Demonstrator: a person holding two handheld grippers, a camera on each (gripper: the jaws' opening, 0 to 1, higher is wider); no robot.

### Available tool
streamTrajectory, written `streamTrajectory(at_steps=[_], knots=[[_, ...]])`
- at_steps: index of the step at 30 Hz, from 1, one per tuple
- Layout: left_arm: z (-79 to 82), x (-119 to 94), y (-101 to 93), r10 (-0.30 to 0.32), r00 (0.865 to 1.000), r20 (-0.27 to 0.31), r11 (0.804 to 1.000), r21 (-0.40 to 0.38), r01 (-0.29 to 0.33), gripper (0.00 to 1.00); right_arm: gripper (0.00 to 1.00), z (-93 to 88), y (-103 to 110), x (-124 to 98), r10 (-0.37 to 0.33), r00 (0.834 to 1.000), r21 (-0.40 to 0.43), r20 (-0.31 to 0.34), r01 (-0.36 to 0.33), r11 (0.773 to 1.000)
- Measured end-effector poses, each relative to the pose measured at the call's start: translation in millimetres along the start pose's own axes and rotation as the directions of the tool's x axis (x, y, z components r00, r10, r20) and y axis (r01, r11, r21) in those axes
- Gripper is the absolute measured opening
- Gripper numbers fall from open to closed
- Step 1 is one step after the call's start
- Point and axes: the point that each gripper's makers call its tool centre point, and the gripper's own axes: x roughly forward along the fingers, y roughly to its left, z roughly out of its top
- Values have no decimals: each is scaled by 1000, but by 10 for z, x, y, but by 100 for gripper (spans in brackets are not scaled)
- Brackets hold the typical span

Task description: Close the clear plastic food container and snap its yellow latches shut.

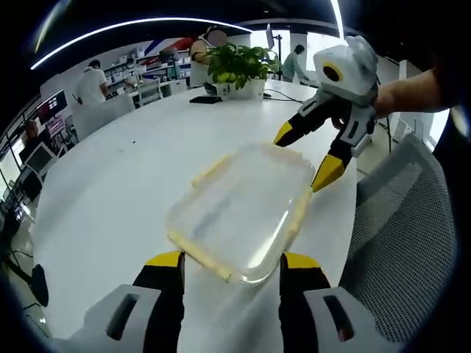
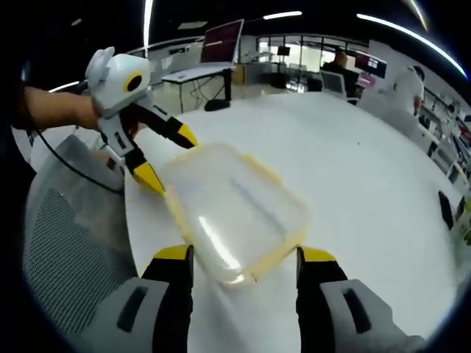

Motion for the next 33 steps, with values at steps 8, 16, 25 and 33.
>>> streamTrajectory(at_steps=[8, 16, 25, 33], knots=[[72, 94, 167, -4, 1000, -6, 1000, 5, 4, 46, 53, 76, -160, 76, -6, 1000, 3, -2, 6, 1000], [157, 190, 335, -9, 1000, -16, 1000, 11, 9, 46, 52, 160, -325, 157, -20, 1000, 6, -7, 20, 1000], [239, 296, 542, -12, 999, -30, 1000, 19, 12, 46, 52, 271, -511, 262, -25, 1000, 7, -17, 25, 1000], [297, 363, 721, -7, 999, -42, 1000, 26, 8, 46, 52, 369, -661, 366, -26, 999, 1, -28, 26, 1000]])
